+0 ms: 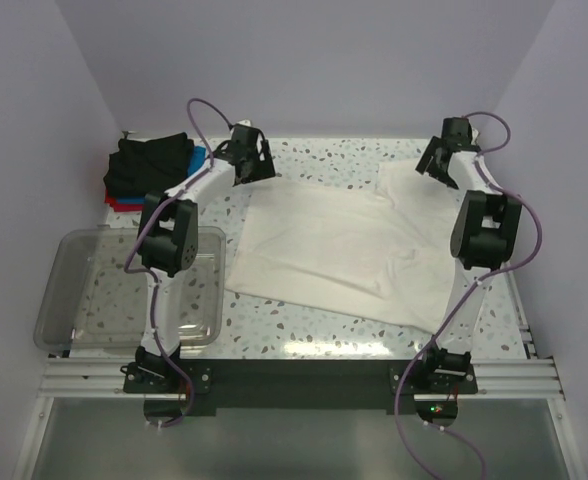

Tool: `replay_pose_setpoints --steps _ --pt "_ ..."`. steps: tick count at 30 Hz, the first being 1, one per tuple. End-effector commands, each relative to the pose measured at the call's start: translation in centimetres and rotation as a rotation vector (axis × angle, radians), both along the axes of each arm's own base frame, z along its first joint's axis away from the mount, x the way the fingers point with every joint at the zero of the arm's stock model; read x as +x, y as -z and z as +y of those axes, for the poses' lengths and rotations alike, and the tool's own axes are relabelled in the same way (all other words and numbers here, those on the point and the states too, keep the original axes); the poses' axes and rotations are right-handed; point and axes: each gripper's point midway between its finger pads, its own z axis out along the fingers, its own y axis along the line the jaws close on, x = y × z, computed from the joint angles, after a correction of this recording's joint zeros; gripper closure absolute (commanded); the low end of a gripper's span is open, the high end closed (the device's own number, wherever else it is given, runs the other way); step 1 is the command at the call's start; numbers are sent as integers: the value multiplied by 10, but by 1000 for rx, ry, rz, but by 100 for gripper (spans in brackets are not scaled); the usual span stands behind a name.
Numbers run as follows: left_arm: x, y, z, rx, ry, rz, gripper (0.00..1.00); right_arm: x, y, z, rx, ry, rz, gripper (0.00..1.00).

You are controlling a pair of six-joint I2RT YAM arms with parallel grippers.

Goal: Fold and stack the t-shirts
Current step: Fold the tshirt

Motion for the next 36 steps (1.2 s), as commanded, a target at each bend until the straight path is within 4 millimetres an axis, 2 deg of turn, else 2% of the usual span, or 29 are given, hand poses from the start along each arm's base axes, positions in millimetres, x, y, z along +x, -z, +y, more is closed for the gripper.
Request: replay_pose_setpoints --steps 1,5,9,13,14,15,16,17,18,22,25,31,33,34,36 --pt "5 -24 1 -26 -15 -32 13 26 3 -17 -61 31 -64 20" --pt "4 -35 2 -36 -32 -42 13 41 4 -22 -84 48 -111 20" --pt "3 -49 4 -31 -31 -64 13 47 3 -27 -97 71 -152 20" --pt "2 -59 7 -23 -30 -78 13 50 12 -28 -104 70 -147 20" --pt "1 -62 8 -21 -29 -80 13 57 6 -27 -102 66 -161 20" --pt "1 -64 7 -22 -27 -83 13 53 23 -27 -96 62 -106 20" --pt "1 -63 7 -22 -25 -80 13 55 26 -26 -87 54 -96 20" --pt "0 -64 7 -23 -24 -79 13 61 19 -25 -84 51 -109 20" --pt "0 -64 7 -26 -25 -79 13 58 32 -25 -75 51 -71 20" --pt "0 -62 5 -31 -20 -77 13 65 36 -19 -45 36 -63 20" --pt "0 -61 5 -30 -17 -74 13 61 46 -17 -26 37 -31 20" --pt "1 -62 3 -35 -9 -78 13 56 52 -16 -23 37 -1 21" --pt "1 -62 3 -37 -5 -79 13 56 53 -16 -26 34 4 24" --pt "1 -62 3 -38 -4 -78 13 55 54 -15 -26 31 9 35" --pt "0 -62 2 -41 -3 -79 13 53 54 -16 -24 33 13 44"
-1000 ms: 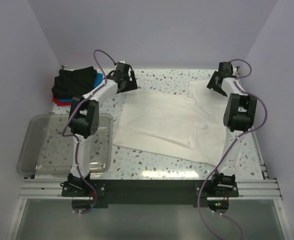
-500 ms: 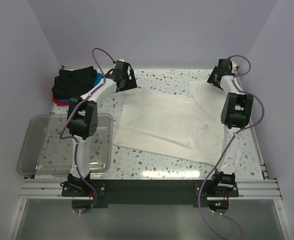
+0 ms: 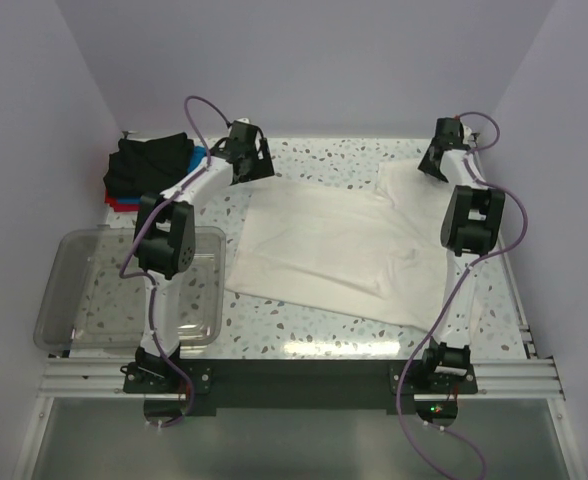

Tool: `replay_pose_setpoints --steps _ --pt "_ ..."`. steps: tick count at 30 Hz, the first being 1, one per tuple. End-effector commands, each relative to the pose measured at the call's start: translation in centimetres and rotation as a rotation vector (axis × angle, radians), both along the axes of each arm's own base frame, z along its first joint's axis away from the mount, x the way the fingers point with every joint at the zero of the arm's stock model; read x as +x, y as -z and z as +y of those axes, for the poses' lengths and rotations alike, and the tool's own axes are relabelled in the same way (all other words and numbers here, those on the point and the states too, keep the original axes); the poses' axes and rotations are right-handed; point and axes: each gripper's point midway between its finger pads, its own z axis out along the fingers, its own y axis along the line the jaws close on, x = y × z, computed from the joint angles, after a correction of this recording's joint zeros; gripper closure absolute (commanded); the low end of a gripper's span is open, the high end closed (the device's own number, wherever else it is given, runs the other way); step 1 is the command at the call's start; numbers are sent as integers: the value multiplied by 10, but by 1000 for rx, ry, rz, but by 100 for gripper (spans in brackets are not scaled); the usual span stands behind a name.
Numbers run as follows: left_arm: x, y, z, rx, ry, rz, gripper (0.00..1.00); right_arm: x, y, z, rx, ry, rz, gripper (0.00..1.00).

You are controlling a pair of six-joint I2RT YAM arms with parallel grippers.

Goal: Fold and stack the t-shirts
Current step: Fold the tshirt

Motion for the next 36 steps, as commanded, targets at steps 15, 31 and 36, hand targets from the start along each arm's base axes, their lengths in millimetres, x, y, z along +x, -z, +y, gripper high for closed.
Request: replay_pose_setpoints --steps 15,31,36 --pt "30 -31 1 5 -3 -106 14 -30 -15 1 8 16 38 85" --pt "50 30 -3 97 -53 -69 23 -51 -33 11 44 -2 30 89" --pt "52 32 2 118 -101 -76 23 -55 -34 17 74 -5 20 90"
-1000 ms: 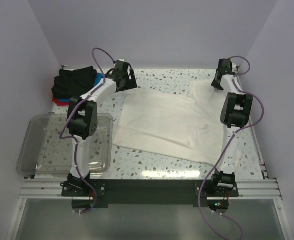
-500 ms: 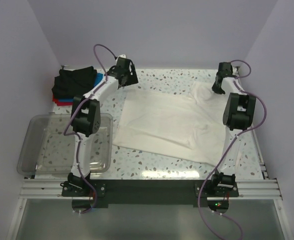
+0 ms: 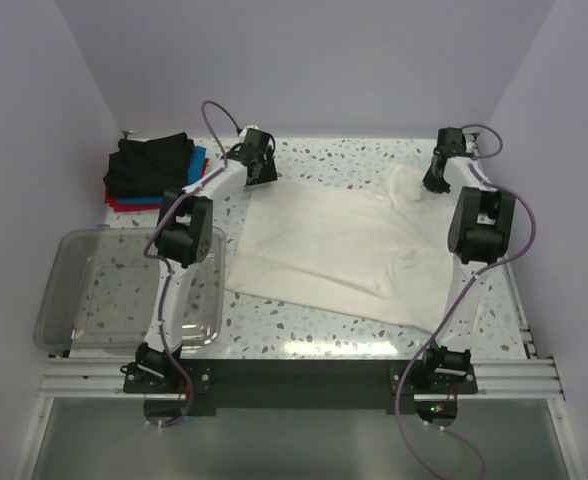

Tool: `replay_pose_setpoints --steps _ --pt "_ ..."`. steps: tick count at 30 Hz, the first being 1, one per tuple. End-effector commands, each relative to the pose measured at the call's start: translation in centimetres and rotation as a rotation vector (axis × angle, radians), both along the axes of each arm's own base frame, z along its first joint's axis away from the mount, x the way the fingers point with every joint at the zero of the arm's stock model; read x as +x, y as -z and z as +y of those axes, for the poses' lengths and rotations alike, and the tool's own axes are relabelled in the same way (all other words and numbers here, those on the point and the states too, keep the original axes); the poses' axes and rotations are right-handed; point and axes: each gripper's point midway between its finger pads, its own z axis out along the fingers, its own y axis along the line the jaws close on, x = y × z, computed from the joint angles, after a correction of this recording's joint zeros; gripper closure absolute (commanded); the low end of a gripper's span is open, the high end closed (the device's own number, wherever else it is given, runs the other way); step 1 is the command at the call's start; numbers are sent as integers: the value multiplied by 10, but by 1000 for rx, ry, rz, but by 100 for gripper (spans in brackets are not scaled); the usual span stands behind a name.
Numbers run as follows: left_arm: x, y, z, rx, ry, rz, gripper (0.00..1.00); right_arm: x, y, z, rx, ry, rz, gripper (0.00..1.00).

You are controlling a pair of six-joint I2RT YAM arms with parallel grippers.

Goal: Fold and stack the t-shirts
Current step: Fold the tshirt

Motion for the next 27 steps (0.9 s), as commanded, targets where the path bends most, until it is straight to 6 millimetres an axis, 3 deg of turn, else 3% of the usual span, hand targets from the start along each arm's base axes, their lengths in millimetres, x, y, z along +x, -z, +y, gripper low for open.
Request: replay_pose_setpoints --steps 1,8,18,24,25,27 --pt "19 -24 3 13 -55 -86 23 -2 -37 6 28 1 -67 90" --pt "18 -13 5 29 -61 -69 30 -10 -33 7 27 1 -53 90" --pt "20 1 -13 12 0 -61 43 -10 -34 10 41 -1 -57 90" --pt "20 5 -13 19 5 -58 64 -13 -34 10 46 -1 -55 90" --pt "20 6 -13 20 6 -58 79 -13 -36 11 47 -4 -60 91" --pt "21 8 -14 17 3 -57 88 -12 -40 12 50 -18 -63 97"
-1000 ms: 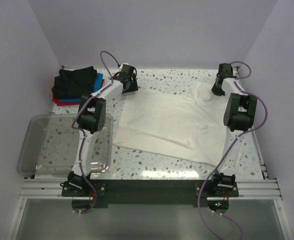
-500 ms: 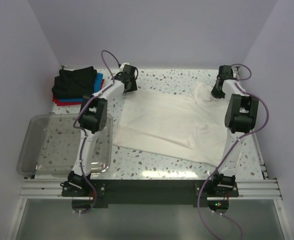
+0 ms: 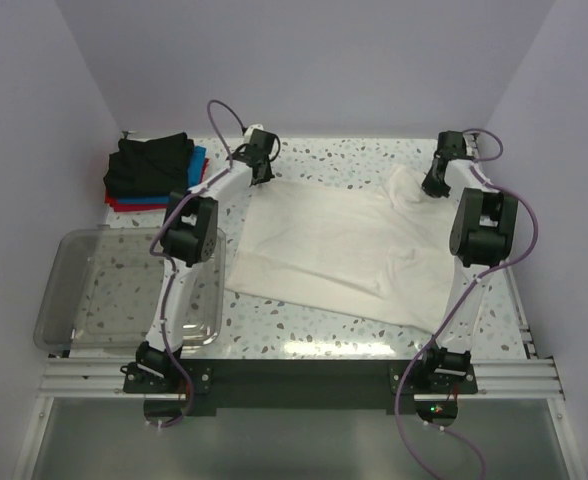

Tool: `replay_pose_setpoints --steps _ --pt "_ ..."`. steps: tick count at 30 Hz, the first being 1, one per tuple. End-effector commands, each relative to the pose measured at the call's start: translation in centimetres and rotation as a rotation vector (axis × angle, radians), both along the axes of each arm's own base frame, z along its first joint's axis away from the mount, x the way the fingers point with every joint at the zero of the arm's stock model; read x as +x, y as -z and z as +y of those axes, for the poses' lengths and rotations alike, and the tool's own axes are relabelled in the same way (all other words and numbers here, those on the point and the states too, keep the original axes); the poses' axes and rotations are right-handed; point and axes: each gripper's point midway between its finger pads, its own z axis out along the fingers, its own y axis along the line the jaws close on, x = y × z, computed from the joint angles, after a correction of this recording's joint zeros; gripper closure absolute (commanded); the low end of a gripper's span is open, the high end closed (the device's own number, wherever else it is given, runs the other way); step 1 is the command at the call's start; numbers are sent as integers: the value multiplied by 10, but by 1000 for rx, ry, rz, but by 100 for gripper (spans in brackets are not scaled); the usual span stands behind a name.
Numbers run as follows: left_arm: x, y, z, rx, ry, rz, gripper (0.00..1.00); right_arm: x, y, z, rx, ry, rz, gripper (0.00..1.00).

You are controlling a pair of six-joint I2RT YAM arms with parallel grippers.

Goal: Fold and stack the t-shirts
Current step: Fold the tshirt

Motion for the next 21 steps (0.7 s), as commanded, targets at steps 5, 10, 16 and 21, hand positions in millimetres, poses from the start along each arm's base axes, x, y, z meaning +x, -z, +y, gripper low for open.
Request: replay_pose_setpoints --steps 5,10,16,21 --pt "14 -2 -8 -22 -2 -36 100 0 -66 4 0 -19 -104 100" --pt "21 -30 -9 -32 15 -109 100 -17 -97 2 -21 -9 -142 100" --pt "20 -57 -8 -52 12 -173 100 -54 -123 3 -42 -4 -134 100" --pt "15 -92 -3 -60 7 -240 100 -90 -132 5 -60 -6 -99 100"
